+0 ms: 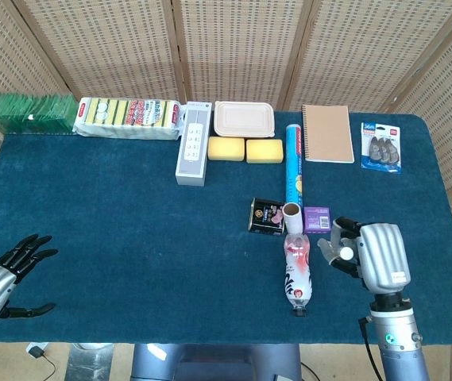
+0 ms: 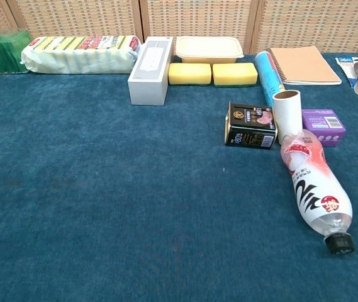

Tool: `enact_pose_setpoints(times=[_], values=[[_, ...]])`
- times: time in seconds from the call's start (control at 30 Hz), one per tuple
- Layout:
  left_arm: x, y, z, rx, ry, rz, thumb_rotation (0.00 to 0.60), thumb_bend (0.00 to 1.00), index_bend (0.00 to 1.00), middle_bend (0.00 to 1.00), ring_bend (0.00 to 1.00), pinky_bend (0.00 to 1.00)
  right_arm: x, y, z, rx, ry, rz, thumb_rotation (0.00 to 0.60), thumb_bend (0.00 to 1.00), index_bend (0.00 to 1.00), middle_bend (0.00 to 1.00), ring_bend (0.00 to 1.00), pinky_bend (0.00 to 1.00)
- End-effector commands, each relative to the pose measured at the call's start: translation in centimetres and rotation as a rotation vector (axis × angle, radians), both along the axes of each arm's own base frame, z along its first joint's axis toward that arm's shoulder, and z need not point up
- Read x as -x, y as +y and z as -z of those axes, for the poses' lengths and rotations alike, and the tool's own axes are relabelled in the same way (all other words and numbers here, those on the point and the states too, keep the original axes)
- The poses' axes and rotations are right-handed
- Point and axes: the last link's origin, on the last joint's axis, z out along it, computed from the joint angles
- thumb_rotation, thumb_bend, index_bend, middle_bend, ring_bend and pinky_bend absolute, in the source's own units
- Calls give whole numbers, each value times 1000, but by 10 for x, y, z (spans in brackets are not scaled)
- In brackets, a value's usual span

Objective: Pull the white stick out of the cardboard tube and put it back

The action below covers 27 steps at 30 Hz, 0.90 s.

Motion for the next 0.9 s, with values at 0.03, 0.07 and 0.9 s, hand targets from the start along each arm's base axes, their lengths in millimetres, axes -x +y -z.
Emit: enact_pose_setpoints(times=[0.03, 0.07, 0.9], values=[[-1, 0, 0, -4, -4, 2, 462, 114, 159, 84, 31, 237, -9, -8, 1, 3, -13, -10, 600, 397, 815, 1000, 1000, 974], [-1, 1, 0, -5, -4, 0, 462, 114, 160, 84, 31, 237, -11, -10, 1, 4, -17, -11, 600, 397, 815, 1000, 1000, 975], [3, 8, -1, -16, 0, -32, 462, 114, 160, 84, 31, 237, -55, -54, 38, -17, -17, -39, 600, 400, 814, 1000, 1000, 978]])
